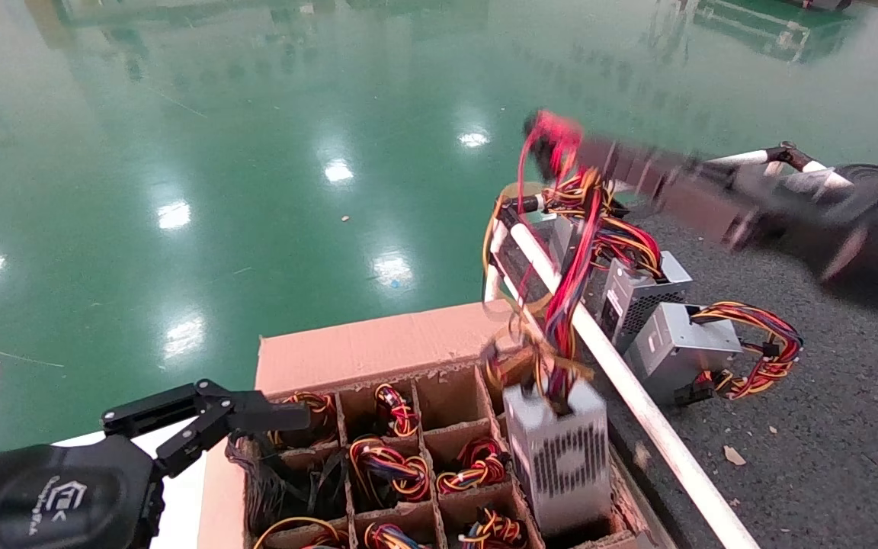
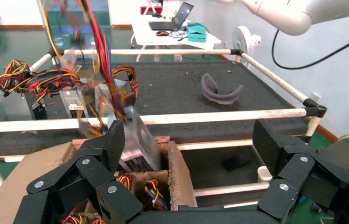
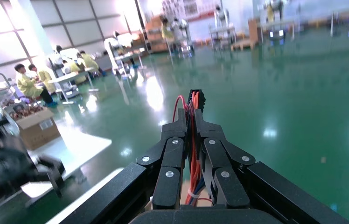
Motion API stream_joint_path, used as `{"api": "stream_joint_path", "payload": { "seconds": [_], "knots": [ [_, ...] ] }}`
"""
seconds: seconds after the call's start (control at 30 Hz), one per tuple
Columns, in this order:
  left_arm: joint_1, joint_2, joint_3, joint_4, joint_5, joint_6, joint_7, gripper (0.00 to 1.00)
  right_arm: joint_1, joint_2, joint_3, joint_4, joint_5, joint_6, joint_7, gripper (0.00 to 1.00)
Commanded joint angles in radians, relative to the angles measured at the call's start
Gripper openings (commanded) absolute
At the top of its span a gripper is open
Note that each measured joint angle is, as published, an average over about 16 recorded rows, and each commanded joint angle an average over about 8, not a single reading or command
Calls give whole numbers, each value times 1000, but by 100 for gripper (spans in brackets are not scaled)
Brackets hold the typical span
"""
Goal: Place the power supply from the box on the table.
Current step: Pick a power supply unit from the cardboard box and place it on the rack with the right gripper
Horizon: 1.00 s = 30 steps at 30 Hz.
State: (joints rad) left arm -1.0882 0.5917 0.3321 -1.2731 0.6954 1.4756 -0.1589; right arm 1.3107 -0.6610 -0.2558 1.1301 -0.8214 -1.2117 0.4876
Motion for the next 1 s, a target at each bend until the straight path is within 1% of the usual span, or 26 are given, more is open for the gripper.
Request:
{"api": "stream_joint_path", "payload": {
  "seconds": [0.03,0.27,0.53,0.83,1.0],
  "knots": [
    [0,0,0,0,0,0,0,100,27,5,10,7,15,0,17,0],
    [0,0,0,0,0,0,0,100,117,23,27,7,23,6,51,0],
    [0,0,0,0,0,0,0,100,164,62,63,-11,39,37,71,0],
    [0,0,1,0,0,0,0,100,177,118,116,-78,72,35,49,0],
    [0,0,1,0,0,0,0,100,212,122,132,-151,70,42,14,0]
  ]
}}
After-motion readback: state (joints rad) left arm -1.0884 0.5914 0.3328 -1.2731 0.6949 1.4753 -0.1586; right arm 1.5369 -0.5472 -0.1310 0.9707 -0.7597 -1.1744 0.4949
